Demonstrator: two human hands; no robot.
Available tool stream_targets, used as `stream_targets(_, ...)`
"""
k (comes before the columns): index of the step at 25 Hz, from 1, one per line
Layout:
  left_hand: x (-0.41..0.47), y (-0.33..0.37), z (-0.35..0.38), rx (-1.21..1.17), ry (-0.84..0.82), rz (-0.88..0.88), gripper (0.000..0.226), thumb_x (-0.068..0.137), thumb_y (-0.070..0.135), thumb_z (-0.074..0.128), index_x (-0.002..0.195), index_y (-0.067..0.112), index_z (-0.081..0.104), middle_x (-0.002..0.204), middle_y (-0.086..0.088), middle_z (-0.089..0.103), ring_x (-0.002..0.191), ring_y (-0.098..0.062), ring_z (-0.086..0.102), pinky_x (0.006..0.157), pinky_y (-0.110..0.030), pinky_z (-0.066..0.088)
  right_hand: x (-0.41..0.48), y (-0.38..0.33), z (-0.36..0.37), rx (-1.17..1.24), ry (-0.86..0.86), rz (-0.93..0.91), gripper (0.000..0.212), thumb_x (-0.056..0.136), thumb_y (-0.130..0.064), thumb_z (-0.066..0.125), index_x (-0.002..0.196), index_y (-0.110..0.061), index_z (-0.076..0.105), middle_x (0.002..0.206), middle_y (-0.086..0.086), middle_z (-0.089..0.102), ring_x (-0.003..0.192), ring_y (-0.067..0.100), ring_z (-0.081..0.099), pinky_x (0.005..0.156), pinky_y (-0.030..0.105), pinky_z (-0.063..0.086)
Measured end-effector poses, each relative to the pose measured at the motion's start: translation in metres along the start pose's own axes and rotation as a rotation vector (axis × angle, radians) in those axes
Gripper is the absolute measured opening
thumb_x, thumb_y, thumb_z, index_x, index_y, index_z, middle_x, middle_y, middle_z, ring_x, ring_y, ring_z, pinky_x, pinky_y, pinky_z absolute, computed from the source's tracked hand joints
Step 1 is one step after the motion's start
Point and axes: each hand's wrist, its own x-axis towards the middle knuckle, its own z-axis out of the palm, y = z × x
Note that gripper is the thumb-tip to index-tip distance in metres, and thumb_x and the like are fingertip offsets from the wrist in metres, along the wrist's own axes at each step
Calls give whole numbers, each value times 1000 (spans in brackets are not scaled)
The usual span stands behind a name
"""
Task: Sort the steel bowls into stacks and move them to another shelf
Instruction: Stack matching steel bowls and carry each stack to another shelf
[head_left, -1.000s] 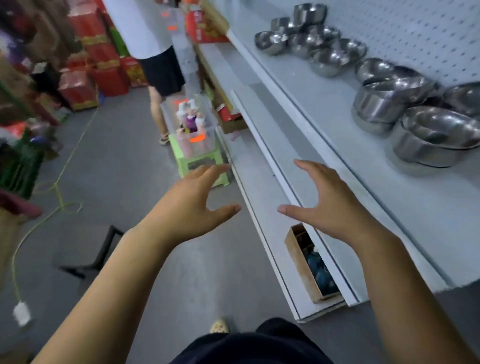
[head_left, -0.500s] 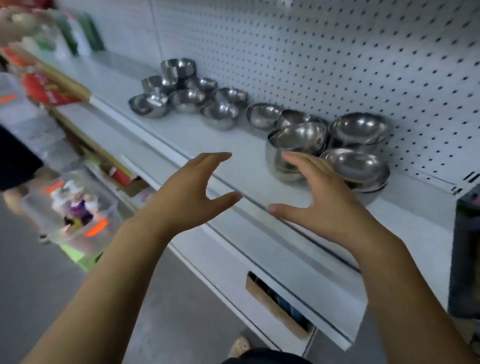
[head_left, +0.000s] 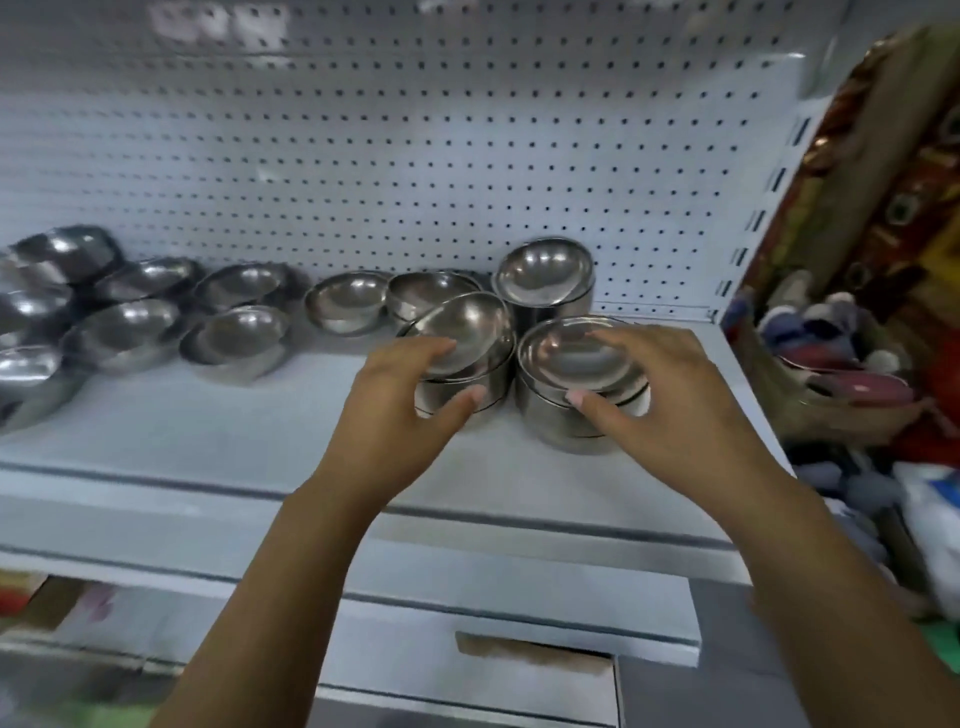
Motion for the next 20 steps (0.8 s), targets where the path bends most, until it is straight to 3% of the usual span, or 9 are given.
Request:
stream_targets(3, 21, -6, 6, -34, -33, 83, 35, 90, 38, 77, 121, 22, 72, 110, 21, 60, 120, -9, 52, 99, -19, 38, -3, -2, 7, -7, 28, 125, 68, 83, -55, 75, 142, -26, 56, 150, -6, 48, 144, 10, 29, 106, 17, 24)
stream_targets(6, 35, -12, 10, -98, -94, 153, 14, 91, 31, 76, 101, 22, 77, 92, 28, 63, 106, -11, 57, 93, -28, 47, -4, -5, 9, 43, 18, 205, 81, 75, -72, 66, 143, -30, 55, 156, -10, 40, 146, 5, 24, 102, 6, 19)
stream_targets(9, 40, -14, 10, -163, -130, 148, 12, 93, 29, 75, 87, 19, 78, 82, 19, 67, 91, -7, 59, 83, -20, 46, -4, -5, 12, 93, 24, 235, 86, 64, -82, 58, 136, -33, 60, 155, -14, 40, 145, 3, 27, 106, 8, 21)
stream_targets(12, 41, -11, 7, -242, -145, 49, 18, 94, 32, 73, 81, 21, 77, 78, 14, 70, 90, -7, 60, 75, -13, 44, -5, -1, 15, 102, 25, 241, 78, 64, -80, 61, 126, -32, 68, 154, -14, 41, 145, 4, 30, 110, 12, 24)
stream_targets(15, 41, -6, 5, -274, -108, -23, 21, 96, 36, 70, 80, 23, 76, 80, 15, 69, 89, -7, 62, 76, -19, 45, -5, -1, 17, 133, 24, 222, 55, 68, -71, 66, 109, -35, 73, 143, -20, 46, 142, 3, 34, 104, 0, 20)
stream_targets(17, 42, -2, 4, -308, -65, -63, 21, 97, 37, 68, 82, 24, 76, 81, 12, 71, 87, -10, 64, 75, -24, 49, -4, 1, 18, 137, 31, 193, 51, 70, -70, 66, 105, -34, 74, 136, -20, 51, 141, 3, 36, 105, -1, 20)
stream_targets(20, 42, 7, 1, -356, 39, -91, 12, 97, 32, 69, 86, 32, 74, 83, 13, 73, 83, -2, 65, 68, -10, 45, -2, 5, 21, 159, 32, 167, 53, 71, -71, 66, 106, -32, 74, 131, -19, 56, 140, 3, 36, 105, 0, 21)
